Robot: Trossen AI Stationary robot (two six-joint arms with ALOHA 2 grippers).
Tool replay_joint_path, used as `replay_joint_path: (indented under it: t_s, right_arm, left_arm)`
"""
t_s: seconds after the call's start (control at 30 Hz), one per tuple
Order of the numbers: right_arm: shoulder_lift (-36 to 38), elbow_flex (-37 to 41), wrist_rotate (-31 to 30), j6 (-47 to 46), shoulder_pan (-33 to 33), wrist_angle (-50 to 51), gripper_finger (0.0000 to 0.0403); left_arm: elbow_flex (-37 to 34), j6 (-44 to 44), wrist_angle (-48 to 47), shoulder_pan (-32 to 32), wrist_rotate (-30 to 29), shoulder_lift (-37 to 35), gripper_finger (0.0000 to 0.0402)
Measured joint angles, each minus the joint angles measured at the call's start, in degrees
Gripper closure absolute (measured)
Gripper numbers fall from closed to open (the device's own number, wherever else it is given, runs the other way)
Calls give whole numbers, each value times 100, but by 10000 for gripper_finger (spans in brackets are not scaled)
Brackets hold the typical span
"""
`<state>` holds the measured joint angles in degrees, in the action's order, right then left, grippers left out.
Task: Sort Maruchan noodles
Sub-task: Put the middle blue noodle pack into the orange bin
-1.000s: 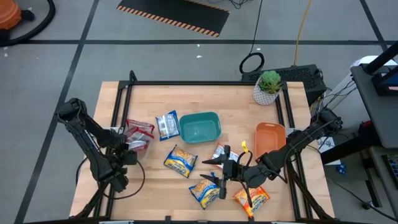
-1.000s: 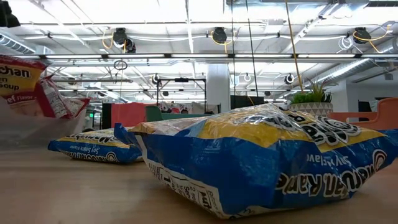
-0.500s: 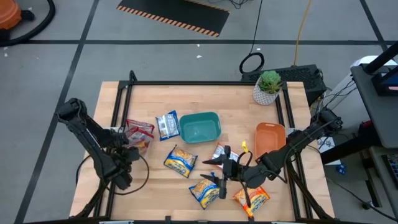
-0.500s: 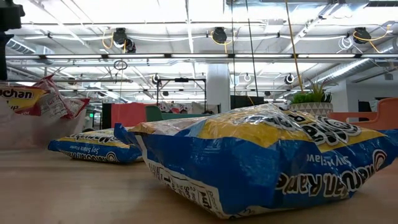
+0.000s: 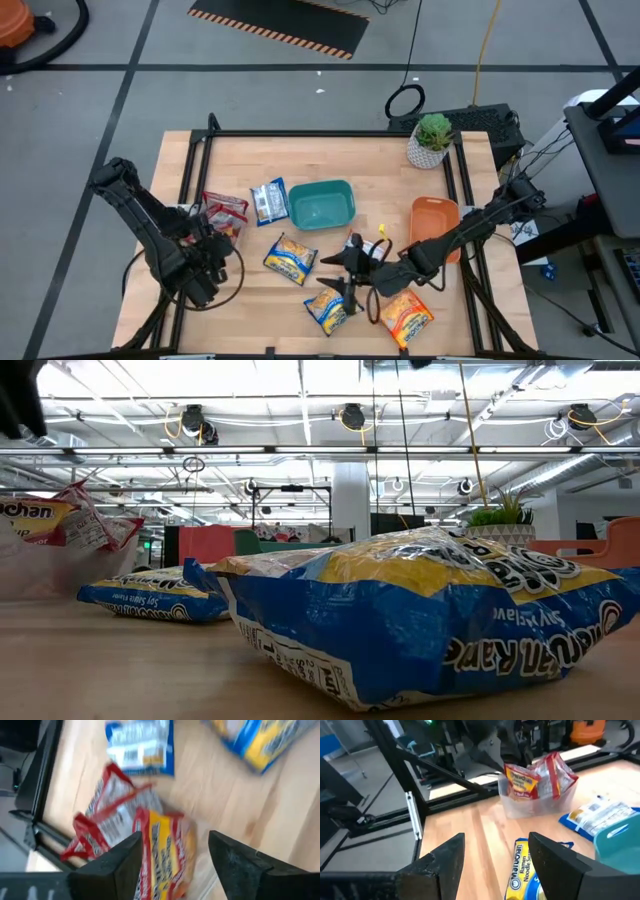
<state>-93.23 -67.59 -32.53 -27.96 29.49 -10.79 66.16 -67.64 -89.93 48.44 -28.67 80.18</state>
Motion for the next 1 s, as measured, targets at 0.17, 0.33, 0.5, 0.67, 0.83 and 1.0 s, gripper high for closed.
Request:
replay_joint_path:
  t_s: [0.17,0.33,0.5,0.67,0.83,1.0]
  right_arm:
    - [-236,0,421,-14,-278,-5,190]
    - [-563,-124,905,0,-480,132,190]
    - [-1254,-969,1321,210,-589,854,190]
    - [-1948,-1957,1352,629,-684,2025,190]
    - [-2114,-2238,1295,785,-772,3152,190]
    - [-2114,-2242,1145,869,-840,3500,190]
  left_arm:
    - [165,-153,38,1,-441,0,178]
    - [154,-138,58,1,-451,0,178]
    - [152,-69,67,1,-466,0,179]
    - [147,-66,125,4,-480,0,179]
    - [145,-33,408,83,-480,0,179]
    - [145,192,675,119,-486,0,179]
